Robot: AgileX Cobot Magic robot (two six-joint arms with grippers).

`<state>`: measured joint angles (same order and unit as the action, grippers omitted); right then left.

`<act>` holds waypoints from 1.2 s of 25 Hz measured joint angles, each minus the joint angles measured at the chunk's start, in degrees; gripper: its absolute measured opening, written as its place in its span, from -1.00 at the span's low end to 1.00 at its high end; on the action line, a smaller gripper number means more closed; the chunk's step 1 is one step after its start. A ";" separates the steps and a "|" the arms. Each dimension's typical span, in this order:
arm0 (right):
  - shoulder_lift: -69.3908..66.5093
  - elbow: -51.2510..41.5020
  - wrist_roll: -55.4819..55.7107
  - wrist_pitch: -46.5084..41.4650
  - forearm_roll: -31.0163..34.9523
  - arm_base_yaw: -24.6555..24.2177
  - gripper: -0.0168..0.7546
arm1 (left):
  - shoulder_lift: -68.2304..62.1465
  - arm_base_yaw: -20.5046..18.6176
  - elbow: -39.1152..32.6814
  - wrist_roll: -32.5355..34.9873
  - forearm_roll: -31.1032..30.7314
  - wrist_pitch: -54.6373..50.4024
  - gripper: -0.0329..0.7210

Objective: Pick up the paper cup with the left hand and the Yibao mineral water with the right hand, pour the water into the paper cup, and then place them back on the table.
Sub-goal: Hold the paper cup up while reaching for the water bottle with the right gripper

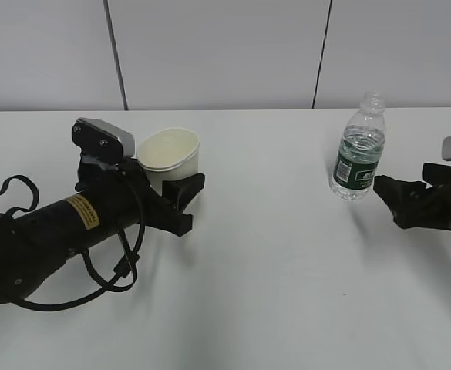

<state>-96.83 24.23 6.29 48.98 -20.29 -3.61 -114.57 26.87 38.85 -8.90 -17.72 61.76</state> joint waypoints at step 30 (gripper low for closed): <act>-25.38 19.49 2.07 13.81 -0.57 0.00 0.72 | 0.00 0.00 0.00 -0.04 -1.20 -0.07 0.16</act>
<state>-122.21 43.71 8.37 62.78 -20.86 -3.61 -114.57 26.87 38.85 -8.94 -18.91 61.69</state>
